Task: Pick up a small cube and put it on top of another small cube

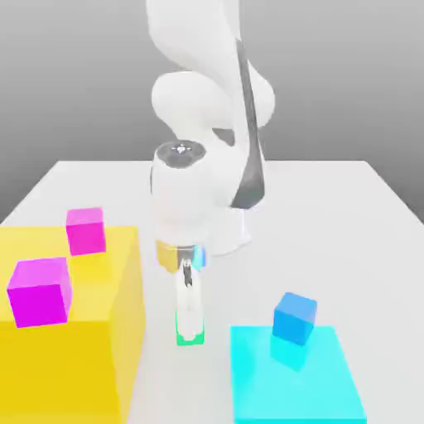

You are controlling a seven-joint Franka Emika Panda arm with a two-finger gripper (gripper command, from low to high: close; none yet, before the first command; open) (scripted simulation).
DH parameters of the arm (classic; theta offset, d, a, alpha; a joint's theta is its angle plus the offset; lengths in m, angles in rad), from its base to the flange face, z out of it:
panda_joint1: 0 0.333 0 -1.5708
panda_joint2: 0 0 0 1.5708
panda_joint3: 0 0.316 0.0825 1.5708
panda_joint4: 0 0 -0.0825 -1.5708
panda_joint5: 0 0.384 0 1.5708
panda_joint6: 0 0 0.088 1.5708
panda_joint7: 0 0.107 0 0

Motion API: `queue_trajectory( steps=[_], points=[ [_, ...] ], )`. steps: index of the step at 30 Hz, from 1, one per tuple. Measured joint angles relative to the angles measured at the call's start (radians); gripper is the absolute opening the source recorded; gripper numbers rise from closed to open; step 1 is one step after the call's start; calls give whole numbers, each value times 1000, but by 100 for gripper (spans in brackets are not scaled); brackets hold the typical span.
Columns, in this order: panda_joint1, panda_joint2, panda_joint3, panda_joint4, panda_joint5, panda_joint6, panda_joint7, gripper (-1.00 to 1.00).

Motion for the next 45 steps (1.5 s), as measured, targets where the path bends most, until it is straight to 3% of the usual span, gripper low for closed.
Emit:
queue_trajectory(
  steps=[3,4,14,21,27,36,45],
  points=[
    [53,60,-49,5,-4,51,12,0],
    [62,72,-56,6,-4,60,14,-100],
    [27,21,-24,2,4,20,0,-100],
    [-31,-119,61,-21,109,-96,-80,-100],
    [-6,-233,64,-44,179,-186,-122,-100],
    [-46,-415,-1,214,329,-551,-23,-100],
    [-206,-602,-21,381,257,-937,325,-100]
  ],
)
